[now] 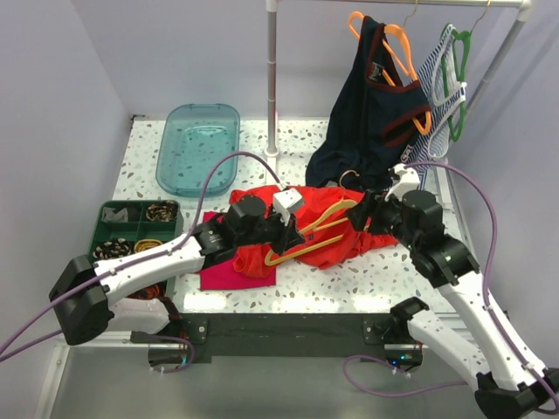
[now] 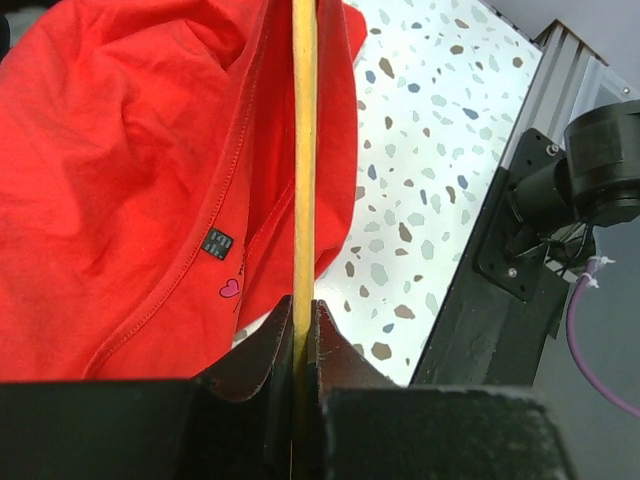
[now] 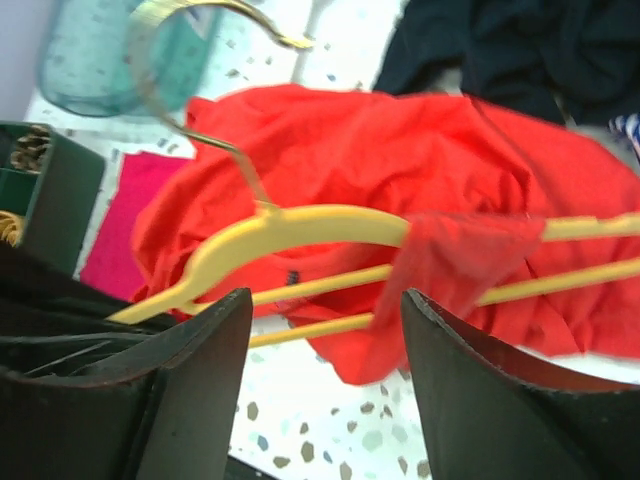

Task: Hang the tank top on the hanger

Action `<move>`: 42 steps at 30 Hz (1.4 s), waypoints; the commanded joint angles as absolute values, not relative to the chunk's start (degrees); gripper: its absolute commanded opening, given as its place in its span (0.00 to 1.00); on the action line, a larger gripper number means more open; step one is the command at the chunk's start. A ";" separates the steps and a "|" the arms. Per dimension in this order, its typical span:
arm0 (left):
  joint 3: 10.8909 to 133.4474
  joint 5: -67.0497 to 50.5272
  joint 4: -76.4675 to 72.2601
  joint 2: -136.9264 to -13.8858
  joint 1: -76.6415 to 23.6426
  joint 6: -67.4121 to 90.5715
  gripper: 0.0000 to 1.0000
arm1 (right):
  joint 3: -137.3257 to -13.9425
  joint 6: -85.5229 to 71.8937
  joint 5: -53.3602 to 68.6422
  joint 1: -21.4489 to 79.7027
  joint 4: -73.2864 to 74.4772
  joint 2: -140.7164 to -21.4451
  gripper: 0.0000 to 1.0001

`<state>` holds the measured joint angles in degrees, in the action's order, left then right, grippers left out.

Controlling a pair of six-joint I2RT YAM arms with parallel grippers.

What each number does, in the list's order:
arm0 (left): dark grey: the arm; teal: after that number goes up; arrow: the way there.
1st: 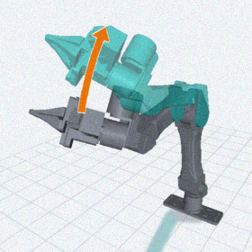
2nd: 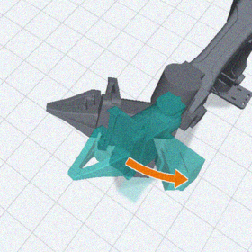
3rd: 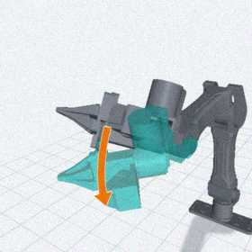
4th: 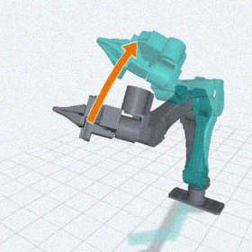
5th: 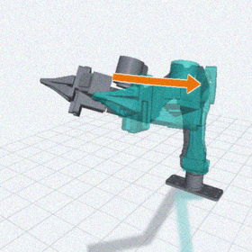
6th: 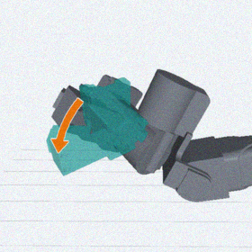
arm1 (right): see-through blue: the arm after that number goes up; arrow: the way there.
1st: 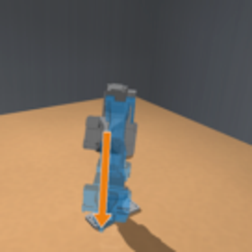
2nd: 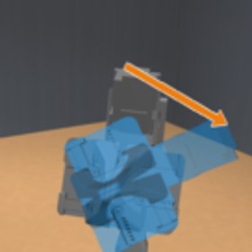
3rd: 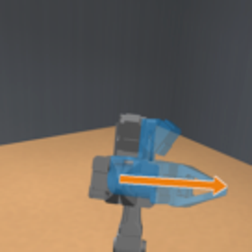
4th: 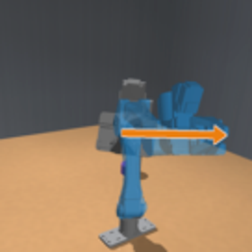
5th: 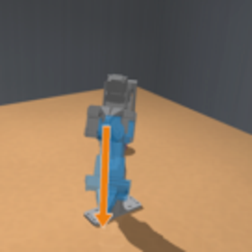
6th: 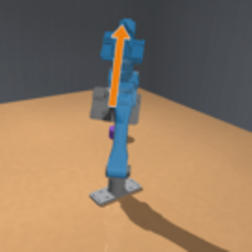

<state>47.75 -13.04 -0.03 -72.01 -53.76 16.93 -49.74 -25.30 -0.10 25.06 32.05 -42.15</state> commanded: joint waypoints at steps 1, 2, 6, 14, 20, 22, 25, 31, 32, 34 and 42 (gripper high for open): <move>48.69 -12.83 -6.77 -73.56 -53.96 16.44 0.00 | -48.08 -21.89 4.31 25.93 20.75 -41.66 0.67; 48.69 -12.83 -6.68 -73.83 -53.96 16.17 0.00 | -47.90 -21.80 4.22 26.54 20.05 -42.53 0.67; 49.57 -13.71 -6.50 -74.97 -53.96 15.82 0.00 | -48.16 -21.27 0.18 28.82 16.97 -46.14 0.66; 50.19 -14.24 -6.68 -75.76 -54.05 15.82 0.00 | -48.43 -20.22 -13.42 35.59 12.75 -51.94 0.47; 50.54 -13.36 -6.68 -75.76 -54.14 15.91 0.00 | -46.41 -19.86 -18.98 37.53 10.81 -51.86 0.27; 50.71 -13.27 -6.85 -75.76 -54.23 16.26 0.00 | -46.06 -19.95 -19.86 37.79 10.55 -52.29 0.12; 50.98 -12.92 -7.03 -75.85 -54.14 17.14 0.00 | -45.62 -19.78 -21.18 38.14 10.46 -52.03 0.00; 51.06 -12.30 -7.12 -75.68 -54.23 18.46 0.00 | -43.77 -19.07 -24.43 38.58 9.84 -51.24 0.00; 51.15 -11.96 -6.95 -75.67 -54.14 18.46 0.00 | -43.68 -19.07 -24.78 38.67 9.67 -51.41 0.00; 51.94 -9.95 -5.98 -75.67 -54.14 18.81 0.14 | -43.42 -19.16 -25.57 38.85 9.67 -51.42 0.00; 51.25 2.79 2.26 -71.11 -53.96 21.52 0.68 | -42.37 -19.25 -28.47 39.81 9.49 -50.71 0.00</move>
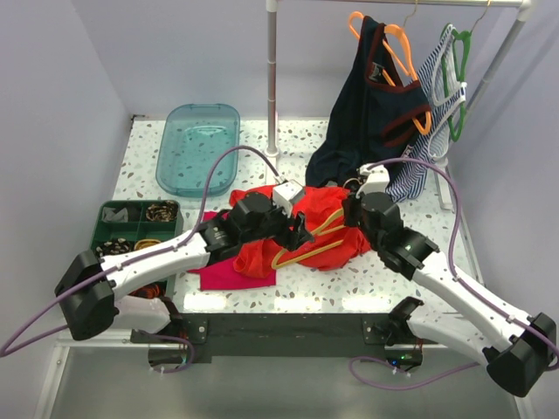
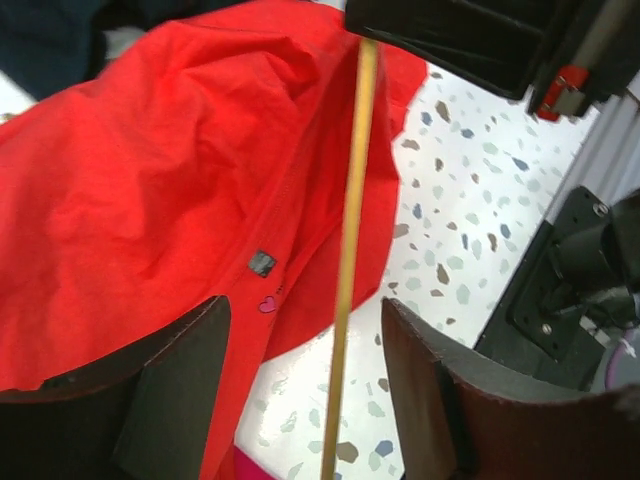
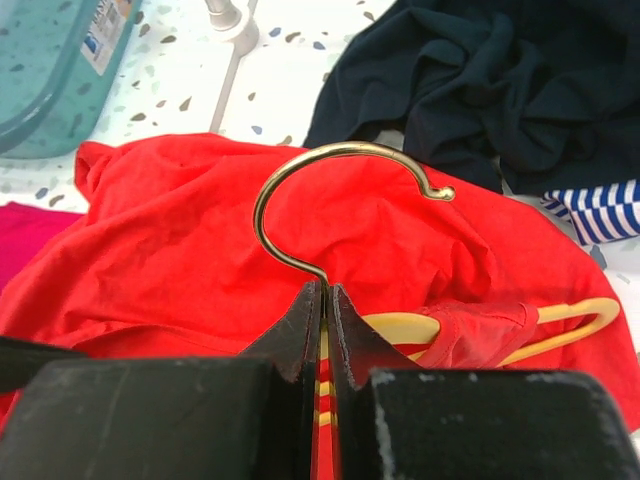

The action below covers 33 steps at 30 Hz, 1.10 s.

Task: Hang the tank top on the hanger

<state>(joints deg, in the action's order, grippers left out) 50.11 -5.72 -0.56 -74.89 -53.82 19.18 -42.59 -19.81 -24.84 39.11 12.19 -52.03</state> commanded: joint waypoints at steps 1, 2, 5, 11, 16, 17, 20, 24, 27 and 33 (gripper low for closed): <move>51.07 5.68 4.37 -69.54 -53.96 22.32 0.68 | -42.10 -19.25 -28.91 39.99 9.49 -50.71 0.00; 50.80 7.37 5.61 -68.65 -53.70 23.11 0.68 | -42.01 -19.42 -29.70 40.16 9.49 -50.63 0.00; 49.84 15.10 13.07 -65.14 -52.65 28.11 0.62 | -41.92 -20.21 -30.93 40.61 10.19 -50.80 0.00; 46.94 22.76 26.71 -65.04 -52.12 33.57 0.50 | -42.01 -21.97 -33.75 41.40 10.63 -51.33 0.00; 45.79 22.24 28.30 -69.15 -52.38 35.07 0.48 | -42.63 -22.76 -36.29 42.54 11.25 -52.38 0.00; 45.09 21.80 27.52 -69.69 -52.38 34.89 0.47 | -42.63 -22.94 -36.73 42.89 11.25 -52.56 0.00; 43.60 19.78 23.83 -70.84 -52.29 34.28 0.47 | -42.89 -23.12 -37.97 43.50 11.25 -53.17 0.00; 43.42 18.11 20.14 -71.28 -52.29 33.93 0.49 | -43.68 -23.29 -38.85 43.95 11.69 -53.70 0.00; 43.77 17.49 19.08 -73.12 -52.29 33.75 0.49 | -43.94 -23.47 -39.64 44.30 11.78 -53.79 0.00; 42.98 17.31 18.28 -74.88 -52.38 33.92 0.45 | -44.47 -24.17 -41.48 44.91 12.13 -54.49 0.00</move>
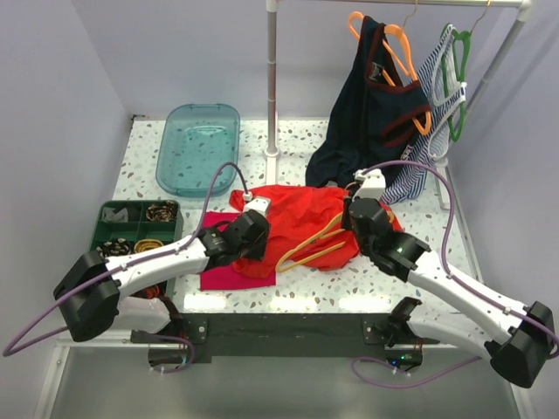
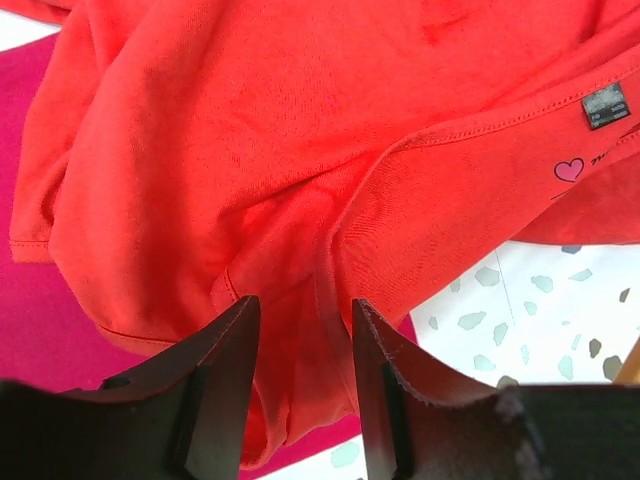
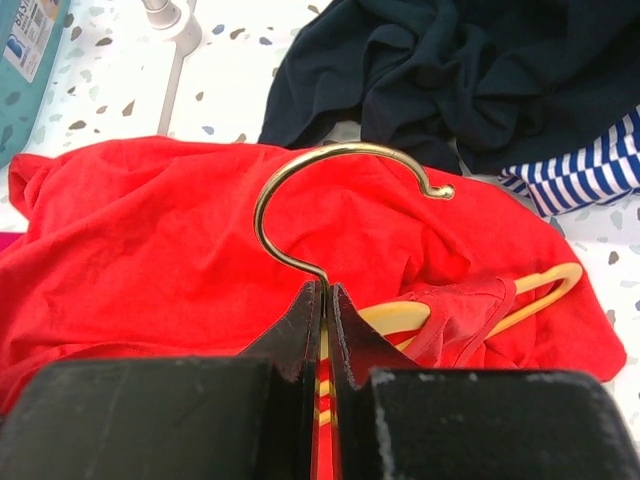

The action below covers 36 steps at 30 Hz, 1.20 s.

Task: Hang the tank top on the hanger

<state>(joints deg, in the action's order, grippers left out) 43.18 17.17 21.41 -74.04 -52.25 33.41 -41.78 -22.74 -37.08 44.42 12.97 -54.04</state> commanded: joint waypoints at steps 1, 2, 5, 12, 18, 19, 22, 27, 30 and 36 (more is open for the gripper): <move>43.07 17.66 18.46 -75.23 -52.38 34.01 0.41 | -44.65 -24.34 -41.75 45.00 12.22 -54.75 0.00; 42.89 17.93 18.54 -75.32 -52.47 34.01 0.38 | -44.74 -24.61 -41.84 45.26 12.30 -54.93 0.00; 43.24 18.46 19.42 -74.27 -52.47 34.45 0.15 | -45.35 -25.05 -43.76 45.96 12.48 -55.98 0.00; 45.44 15.83 22.15 -67.95 -52.38 33.05 0.00 | -48.42 -26.98 -51.14 47.64 12.66 -60.29 0.00; 48.95 14.59 26.01 -65.75 -52.38 32.17 0.00 | -50.80 -28.12 -56.95 49.48 11.08 -64.33 0.00; 49.74 14.15 26.02 -65.48 -52.38 31.99 0.00 | -51.06 -28.21 -57.56 49.66 10.64 -64.68 0.00; 51.67 12.22 26.45 -64.86 -52.38 31.82 0.00 | -52.29 -28.56 -59.76 50.53 10.02 -66.09 0.00; 54.75 9.85 27.60 -64.86 -52.38 31.29 0.00 | -54.67 -28.56 -63.80 52.20 8.09 -68.11 0.00; 57.12 8.53 27.86 -65.39 -52.38 31.11 0.00 | -56.16 -28.39 -66.26 53.43 7.73 -69.25 0.00; 60.28 10.19 28.48 -65.30 -52.47 32.78 0.00 | -58.00 -27.51 -67.32 54.13 6.59 -69.43 0.00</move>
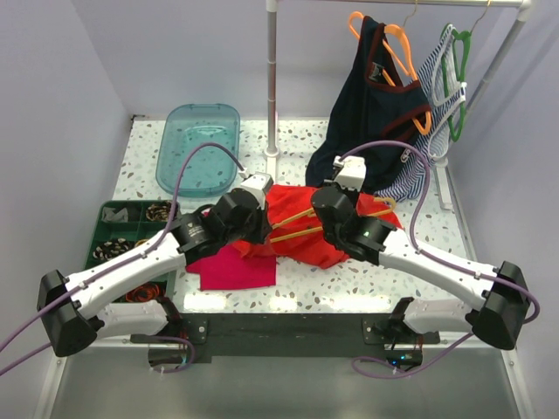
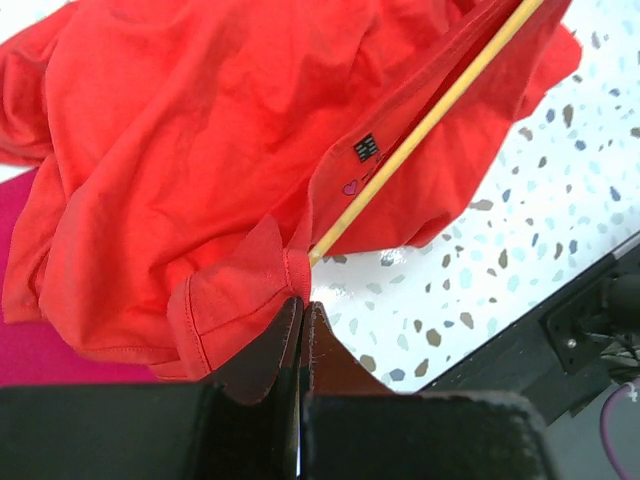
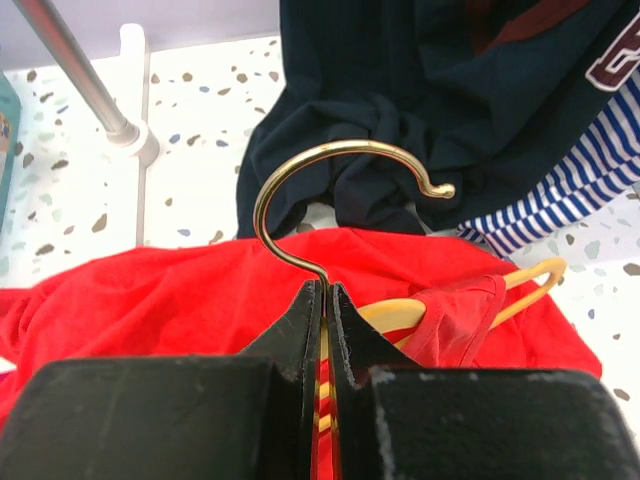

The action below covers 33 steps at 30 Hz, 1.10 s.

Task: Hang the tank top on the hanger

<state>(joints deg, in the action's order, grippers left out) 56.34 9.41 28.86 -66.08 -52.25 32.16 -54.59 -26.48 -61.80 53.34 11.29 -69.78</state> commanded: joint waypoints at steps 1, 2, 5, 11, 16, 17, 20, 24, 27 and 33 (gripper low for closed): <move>60.99 10.63 28.48 -65.65 -52.47 33.83 0.00 | -58.36 -27.60 -67.85 54.40 6.77 -69.87 0.00; 61.87 11.33 28.56 -66.00 -52.56 34.45 0.00 | -59.49 -27.60 -68.29 54.84 7.03 -70.22 0.00; 65.73 13.96 29.44 -66.88 -52.56 36.38 0.00 | -62.22 -26.20 -69.70 55.90 7.47 -71.19 0.00; 74.34 17.04 31.46 -68.38 -52.56 39.28 0.00 | -68.81 -19.34 -70.58 56.07 2.91 -73.38 0.00; 78.66 20.29 32.52 -69.52 -52.38 39.82 0.00 | -74.43 -14.95 -70.32 57.74 0.53 -75.50 0.00; 80.23 21.00 32.61 -69.70 -52.30 39.21 0.00 | -74.97 -14.16 -70.40 58.27 -1.13 -75.85 0.00; 83.31 21.45 32.78 -71.27 -51.68 37.44 0.00 | -77.07 -11.87 -70.40 60.20 -1.94 -77.08 0.00; 86.92 21.45 33.22 -73.30 -50.28 34.90 0.00 | -78.57 -10.64 -70.40 62.13 -2.37 -78.31 0.00; 87.80 18.64 33.92 -73.13 -47.91 32.88 0.01 | -79.45 -8.72 -69.96 62.14 -2.81 -77.87 0.00; 88.68 14.07 31.82 -69.80 -45.44 23.84 0.62 | -83.40 -7.91 -67.24 62.14 1.04 -76.29 0.00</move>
<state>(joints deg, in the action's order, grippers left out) 85.49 16.80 34.41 -73.47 -46.65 31.55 -77.84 -8.88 -67.72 62.08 1.96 -78.59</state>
